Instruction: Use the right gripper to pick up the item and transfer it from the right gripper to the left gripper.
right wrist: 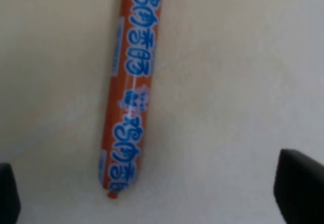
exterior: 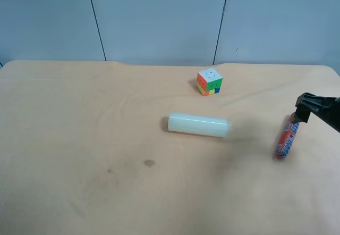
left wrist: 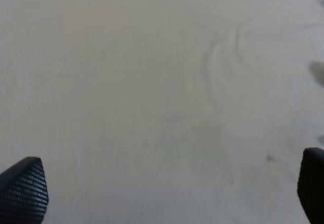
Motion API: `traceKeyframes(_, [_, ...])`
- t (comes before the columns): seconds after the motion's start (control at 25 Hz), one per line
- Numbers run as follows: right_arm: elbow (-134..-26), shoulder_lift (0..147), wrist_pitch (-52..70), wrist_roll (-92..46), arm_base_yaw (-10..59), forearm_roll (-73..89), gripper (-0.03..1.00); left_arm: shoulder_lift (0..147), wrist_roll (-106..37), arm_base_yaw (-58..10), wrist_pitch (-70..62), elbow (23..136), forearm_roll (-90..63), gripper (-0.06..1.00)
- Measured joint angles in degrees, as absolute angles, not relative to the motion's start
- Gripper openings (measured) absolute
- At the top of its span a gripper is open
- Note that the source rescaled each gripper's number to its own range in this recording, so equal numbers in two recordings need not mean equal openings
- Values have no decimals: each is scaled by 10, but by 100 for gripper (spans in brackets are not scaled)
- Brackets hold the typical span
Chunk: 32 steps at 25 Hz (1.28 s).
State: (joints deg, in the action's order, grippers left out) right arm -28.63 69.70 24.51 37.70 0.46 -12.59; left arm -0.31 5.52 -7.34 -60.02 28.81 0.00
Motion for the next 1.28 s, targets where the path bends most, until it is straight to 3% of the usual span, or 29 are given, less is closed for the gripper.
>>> traceKeyframes(0.64, [-254,868,73,425,5,-128,98,-3,55,-73,-600,288,0,100])
traceKeyframes(1.12, [-254,947,13,427,5,-126,89,-3,55,-73,-600,288,0,100])
traceKeyframes(1.28, [-254,948,4,428,5,-120,79,-3,55,-73,-600,288,0,100])
